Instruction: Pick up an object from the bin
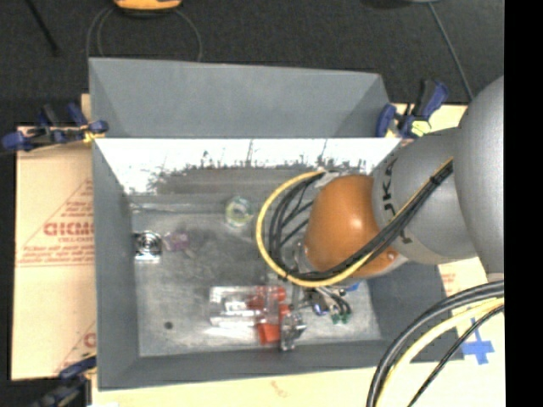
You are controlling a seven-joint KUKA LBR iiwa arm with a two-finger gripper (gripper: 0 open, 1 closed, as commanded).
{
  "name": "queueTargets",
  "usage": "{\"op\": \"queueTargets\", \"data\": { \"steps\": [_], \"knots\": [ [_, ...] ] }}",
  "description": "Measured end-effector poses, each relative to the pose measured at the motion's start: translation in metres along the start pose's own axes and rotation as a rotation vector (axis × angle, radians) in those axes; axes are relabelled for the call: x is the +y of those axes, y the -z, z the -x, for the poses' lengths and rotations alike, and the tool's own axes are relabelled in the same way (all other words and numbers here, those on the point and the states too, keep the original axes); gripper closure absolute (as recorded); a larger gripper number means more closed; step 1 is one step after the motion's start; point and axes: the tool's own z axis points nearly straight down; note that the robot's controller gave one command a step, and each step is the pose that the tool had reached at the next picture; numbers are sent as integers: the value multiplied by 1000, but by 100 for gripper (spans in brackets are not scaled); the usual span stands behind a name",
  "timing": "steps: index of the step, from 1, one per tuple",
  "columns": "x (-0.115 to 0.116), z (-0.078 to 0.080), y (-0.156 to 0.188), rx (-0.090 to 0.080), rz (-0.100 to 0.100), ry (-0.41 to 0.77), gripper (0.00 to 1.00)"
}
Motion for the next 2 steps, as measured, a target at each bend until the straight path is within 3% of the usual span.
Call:
{"op": "queueTargets", "data": {
  "steps": [1,2],
  "knots": [
    [1,0,-1,-3,-1,4,100],
    [30,12,2,9,1,-421,100]
  ]
}}
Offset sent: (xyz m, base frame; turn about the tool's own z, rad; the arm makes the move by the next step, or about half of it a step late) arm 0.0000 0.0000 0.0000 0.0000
